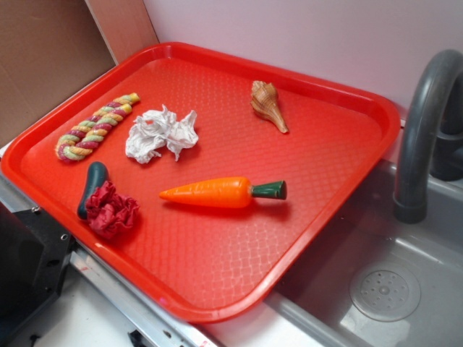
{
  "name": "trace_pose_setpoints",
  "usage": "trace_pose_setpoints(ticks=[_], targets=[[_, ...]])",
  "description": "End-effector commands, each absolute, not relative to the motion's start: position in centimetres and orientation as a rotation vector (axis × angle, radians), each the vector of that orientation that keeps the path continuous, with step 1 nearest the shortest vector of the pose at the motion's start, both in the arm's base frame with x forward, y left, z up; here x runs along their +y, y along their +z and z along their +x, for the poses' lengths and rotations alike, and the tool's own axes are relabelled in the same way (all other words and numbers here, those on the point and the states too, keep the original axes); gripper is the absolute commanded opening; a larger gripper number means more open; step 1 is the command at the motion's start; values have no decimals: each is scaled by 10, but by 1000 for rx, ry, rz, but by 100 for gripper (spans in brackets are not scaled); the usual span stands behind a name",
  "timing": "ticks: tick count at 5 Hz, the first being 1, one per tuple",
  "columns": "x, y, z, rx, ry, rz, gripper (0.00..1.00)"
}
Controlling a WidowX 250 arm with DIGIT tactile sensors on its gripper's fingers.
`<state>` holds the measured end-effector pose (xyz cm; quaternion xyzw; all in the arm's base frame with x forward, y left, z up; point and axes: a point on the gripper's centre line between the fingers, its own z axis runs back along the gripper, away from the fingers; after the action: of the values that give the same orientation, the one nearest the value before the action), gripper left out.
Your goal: Grab the shell.
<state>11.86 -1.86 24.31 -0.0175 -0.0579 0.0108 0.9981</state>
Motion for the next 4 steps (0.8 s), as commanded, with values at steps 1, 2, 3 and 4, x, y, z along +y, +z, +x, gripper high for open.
trace_pose_setpoints(ticks=[1, 2, 3, 4], targets=[[-19, 243, 119, -116, 22, -35, 100], [-67, 244, 154, -227, 89, -126, 100], [-87, 238, 180, -261, 162, -126, 100], [-99, 223, 212, -315, 232, -124, 100]])
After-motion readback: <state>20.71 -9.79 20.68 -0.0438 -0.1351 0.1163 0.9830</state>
